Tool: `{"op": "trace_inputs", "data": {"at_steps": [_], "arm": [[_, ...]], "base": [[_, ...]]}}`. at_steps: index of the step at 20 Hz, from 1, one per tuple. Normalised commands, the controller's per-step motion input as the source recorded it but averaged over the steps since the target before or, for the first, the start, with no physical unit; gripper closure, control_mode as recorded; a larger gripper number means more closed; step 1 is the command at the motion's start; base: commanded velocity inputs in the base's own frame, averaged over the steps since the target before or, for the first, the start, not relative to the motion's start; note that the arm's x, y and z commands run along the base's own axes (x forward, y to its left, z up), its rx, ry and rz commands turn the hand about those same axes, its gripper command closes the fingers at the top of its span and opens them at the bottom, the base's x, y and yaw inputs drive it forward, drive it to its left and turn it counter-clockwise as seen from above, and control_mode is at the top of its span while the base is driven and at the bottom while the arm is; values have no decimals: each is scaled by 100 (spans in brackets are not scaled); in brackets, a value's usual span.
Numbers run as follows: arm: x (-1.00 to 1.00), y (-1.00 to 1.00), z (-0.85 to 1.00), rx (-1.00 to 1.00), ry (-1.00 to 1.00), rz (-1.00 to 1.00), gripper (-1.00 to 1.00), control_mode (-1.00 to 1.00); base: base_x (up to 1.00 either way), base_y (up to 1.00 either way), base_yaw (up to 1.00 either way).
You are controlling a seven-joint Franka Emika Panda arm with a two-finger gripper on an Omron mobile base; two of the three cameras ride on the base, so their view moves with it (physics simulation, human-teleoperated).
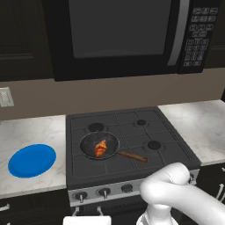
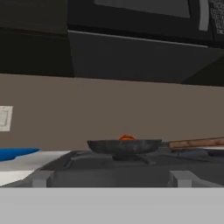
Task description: Pick the croissant and place it on the pan. Then turn on the stove to warm the croissant.
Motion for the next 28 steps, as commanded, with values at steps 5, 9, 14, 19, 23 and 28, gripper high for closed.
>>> {"op": "trace_inputs", "data": {"at_steps": [5, 9, 14, 19, 23, 28], "arm": [[46, 2, -28, -3, -6, -5, -100, -100], [42, 13, -34, -3, -5, -6, -100, -100], [33, 24, -40, -5, -2, -7, -100, -100], [30, 24, -39, -6, -1, -7, -100, -100], [27, 18, -36, -7, -1, -7, -100, -100], [8, 2, -33, -4, -1, -5, -100, -100]], "base": [[0, 0, 0], [0, 0, 0], [0, 0, 0], [0, 0, 0], [0, 0, 0], [0, 0, 0]]}}
